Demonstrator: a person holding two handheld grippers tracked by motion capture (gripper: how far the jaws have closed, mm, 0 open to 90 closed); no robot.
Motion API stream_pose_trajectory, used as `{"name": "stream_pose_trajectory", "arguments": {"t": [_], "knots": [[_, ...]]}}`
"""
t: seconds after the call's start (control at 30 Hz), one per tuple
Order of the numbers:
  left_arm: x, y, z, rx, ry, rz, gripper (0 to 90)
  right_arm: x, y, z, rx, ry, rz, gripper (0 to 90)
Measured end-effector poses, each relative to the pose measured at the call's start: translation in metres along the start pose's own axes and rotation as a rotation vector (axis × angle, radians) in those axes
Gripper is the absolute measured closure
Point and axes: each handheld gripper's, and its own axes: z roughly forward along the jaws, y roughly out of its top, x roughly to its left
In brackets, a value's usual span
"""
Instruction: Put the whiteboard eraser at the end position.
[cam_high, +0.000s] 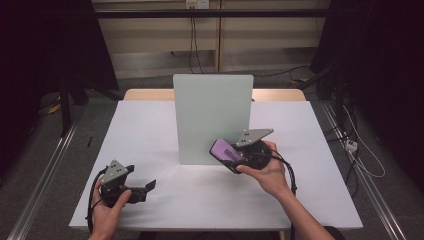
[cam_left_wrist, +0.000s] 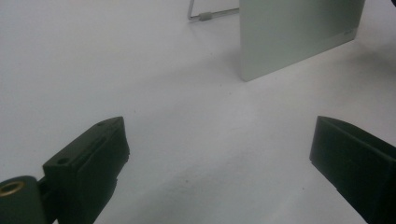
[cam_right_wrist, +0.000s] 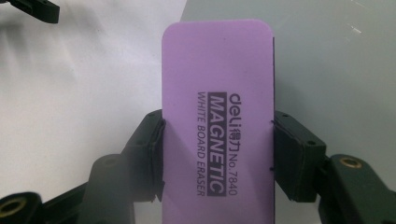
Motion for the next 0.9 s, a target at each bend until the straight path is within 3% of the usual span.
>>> {"name": "stream_pose_trajectory", "arguments": {"t": [0.33, 0.57, 0.77, 0.9], "knots": [[-0.001, 0.000, 0.000, 0.000, -0.008, -0.005, 4.4, -0.003, -0.008, -0.008, 0.006, 0.016, 0.020, 41.8], [0.000, 0.000, 0.001, 0.004, -0.008, -0.005, 4.3, 0.001, -0.009, -0.009, 0.019, 0.027, 0.010, 41.8], [0.000, 0.001, 0.002, 0.006, -0.008, -0.011, 4.3, 0.004, -0.009, -0.008, 0.056, 0.063, -0.011, 41.8], [0.000, 0.003, 0.003, 0.006, -0.009, 0.008, 4.3, 0.006, -0.010, -0.008, 0.077, 0.082, -0.021, 41.8]]}}
